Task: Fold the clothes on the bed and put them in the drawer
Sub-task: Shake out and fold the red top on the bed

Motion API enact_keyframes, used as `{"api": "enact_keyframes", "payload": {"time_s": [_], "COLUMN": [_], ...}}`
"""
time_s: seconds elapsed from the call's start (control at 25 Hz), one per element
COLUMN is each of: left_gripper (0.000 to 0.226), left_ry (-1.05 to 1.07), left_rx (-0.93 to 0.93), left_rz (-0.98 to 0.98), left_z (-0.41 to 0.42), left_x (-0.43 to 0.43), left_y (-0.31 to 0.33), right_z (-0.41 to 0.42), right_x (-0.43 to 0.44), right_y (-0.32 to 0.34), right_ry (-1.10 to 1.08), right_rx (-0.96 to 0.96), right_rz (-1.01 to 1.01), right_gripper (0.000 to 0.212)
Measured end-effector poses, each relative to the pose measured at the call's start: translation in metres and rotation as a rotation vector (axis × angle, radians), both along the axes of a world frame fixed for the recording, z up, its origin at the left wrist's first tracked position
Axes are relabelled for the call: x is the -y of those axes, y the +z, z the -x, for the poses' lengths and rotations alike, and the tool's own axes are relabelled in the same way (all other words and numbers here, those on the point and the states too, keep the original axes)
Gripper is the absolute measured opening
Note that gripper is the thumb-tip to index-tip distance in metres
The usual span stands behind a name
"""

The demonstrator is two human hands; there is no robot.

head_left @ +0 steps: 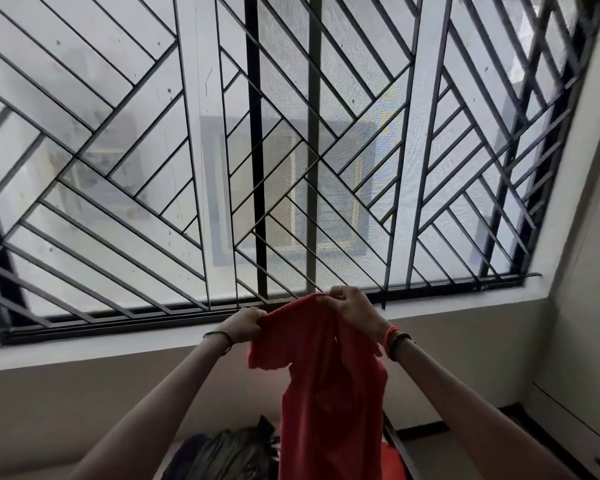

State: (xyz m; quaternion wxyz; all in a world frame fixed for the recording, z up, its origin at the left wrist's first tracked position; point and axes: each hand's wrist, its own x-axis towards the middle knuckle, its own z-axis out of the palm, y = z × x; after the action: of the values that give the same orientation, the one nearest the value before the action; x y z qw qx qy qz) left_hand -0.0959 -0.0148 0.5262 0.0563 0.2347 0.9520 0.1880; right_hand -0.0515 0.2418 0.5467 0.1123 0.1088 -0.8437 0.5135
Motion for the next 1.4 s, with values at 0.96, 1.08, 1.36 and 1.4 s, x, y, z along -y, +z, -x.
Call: {"api": "enact_keyframes", "payload": {"time_s": [0.96,1.08,1.36,1.4], "left_gripper": [0.024,0.024,0.023,0.027], "left_ry": [0.263,0.207,0.154,0.135], "left_rx": [0.510,0.502,0.412,0.416], "left_rz": [-1.205,-1.172,-1.182,-1.189], "left_z": [-0.051,-0.055,-0.058,-0.058], "left_x": [-0.072,-0.078,-0.063,-0.062], "left_y": [0.031,0.034,0.040,0.040], "right_z": [-0.031,-0.037,-0.051,-0.051], "right_x": [-0.006,0.006,0.022,0.025], "right_y": [0.025,0.030,0.026,0.025], "right_ry": [0.052,0.097,0.144,0.133], "right_rx": [0.432,0.409,0.208,0.157], "right_rz": [0.806,0.763,0.522,0.482], "right_gripper": [0.024,0.038,0.050,0.044]}}
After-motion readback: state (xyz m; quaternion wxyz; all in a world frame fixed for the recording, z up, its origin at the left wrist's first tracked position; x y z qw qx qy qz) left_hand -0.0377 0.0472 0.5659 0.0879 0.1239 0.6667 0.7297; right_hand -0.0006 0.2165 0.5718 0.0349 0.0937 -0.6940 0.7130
